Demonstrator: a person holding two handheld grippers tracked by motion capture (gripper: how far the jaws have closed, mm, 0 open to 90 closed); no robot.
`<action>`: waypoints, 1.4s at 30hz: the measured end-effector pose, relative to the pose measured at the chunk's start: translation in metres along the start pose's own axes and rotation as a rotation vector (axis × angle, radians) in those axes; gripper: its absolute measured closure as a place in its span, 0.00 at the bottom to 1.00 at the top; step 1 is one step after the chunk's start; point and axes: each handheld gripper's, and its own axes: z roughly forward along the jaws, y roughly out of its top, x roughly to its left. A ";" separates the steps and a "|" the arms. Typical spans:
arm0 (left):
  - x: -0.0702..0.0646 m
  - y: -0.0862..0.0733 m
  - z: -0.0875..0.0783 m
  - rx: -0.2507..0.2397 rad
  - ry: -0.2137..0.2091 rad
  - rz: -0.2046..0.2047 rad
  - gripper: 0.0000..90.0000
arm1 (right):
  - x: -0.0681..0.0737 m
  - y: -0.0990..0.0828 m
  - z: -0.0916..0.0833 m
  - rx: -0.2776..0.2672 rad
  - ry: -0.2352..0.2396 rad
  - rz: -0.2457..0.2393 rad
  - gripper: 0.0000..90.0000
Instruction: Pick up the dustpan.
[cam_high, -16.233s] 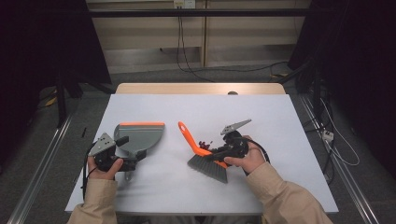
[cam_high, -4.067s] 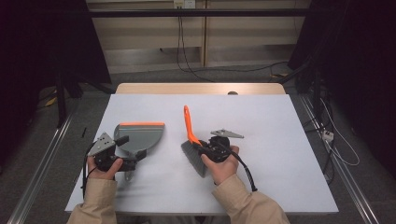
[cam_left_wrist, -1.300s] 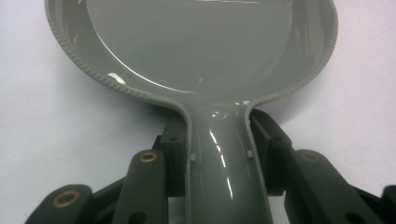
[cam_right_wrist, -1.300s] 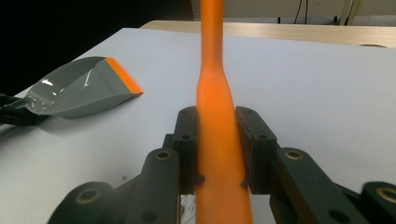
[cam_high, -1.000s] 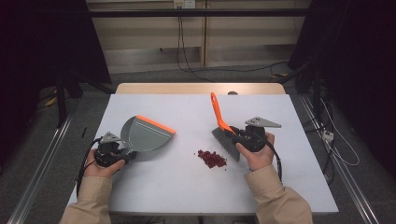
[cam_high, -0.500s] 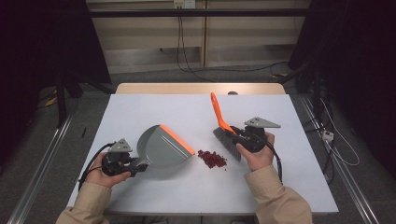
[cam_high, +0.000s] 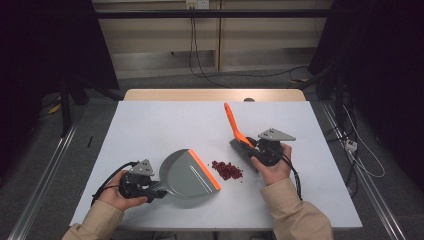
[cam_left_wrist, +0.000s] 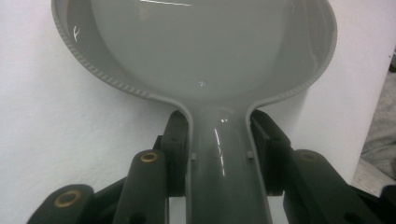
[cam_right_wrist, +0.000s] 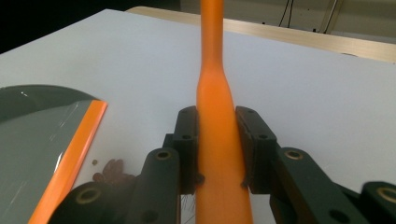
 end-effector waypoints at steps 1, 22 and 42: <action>-0.001 0.000 0.002 -0.004 -0.008 -0.005 0.70 | 0.000 -0.001 0.001 -0.002 -0.007 -0.016 0.80; -0.022 0.012 0.022 0.008 -0.072 0.024 0.70 | 0.042 -0.020 -0.002 0.006 -0.023 -0.173 0.78; -0.018 0.013 0.026 0.023 -0.100 0.029 0.69 | 0.035 -0.007 -0.006 0.138 -0.033 -0.161 0.72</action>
